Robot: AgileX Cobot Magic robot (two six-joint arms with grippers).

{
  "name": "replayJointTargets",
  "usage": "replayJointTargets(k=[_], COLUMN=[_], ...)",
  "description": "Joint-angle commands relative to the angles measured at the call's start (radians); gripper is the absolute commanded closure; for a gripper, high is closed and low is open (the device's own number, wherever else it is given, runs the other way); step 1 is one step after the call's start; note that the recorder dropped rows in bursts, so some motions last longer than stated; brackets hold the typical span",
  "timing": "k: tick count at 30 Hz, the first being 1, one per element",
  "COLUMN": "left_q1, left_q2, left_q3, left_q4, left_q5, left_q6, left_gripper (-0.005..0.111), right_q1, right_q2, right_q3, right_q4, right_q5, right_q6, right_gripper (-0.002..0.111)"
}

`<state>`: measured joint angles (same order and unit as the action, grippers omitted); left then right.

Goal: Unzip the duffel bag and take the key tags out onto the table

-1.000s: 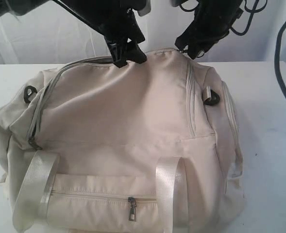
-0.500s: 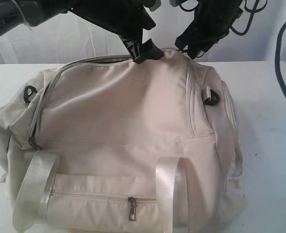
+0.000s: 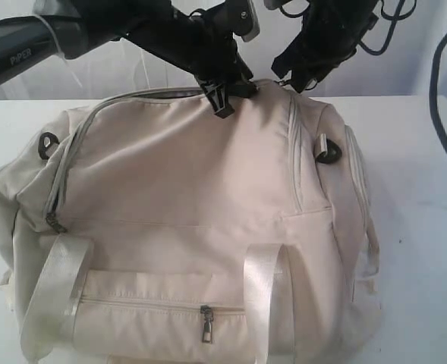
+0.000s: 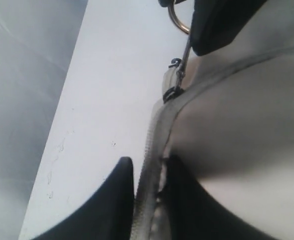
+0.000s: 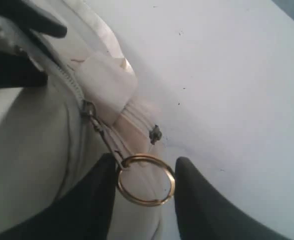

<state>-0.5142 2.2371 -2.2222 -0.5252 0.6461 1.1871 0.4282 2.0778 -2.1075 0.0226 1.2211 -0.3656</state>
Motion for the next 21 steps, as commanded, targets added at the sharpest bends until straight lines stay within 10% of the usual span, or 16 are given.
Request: replayJointTargets(k=[1,21], left_q1=[-0.006,-0.006], left_q2=[-0.005,-0.026], left_q3=[0.001,-0.001], left_q4=[0.047,0.197], left_q5=[0.009,0.006], left_q6=[-0.008,-0.192], left_gripper=[0.104,0.107], right_q1=[-0.01,-0.01], right_q2=[-0.023,-0.195], right_q3=[0.005,0.177], right_q4=[0.015,0.107], right_q5=[0.0,0.0], right_q6=[0.004,0.023], right_gripper=[0.108,0.108])
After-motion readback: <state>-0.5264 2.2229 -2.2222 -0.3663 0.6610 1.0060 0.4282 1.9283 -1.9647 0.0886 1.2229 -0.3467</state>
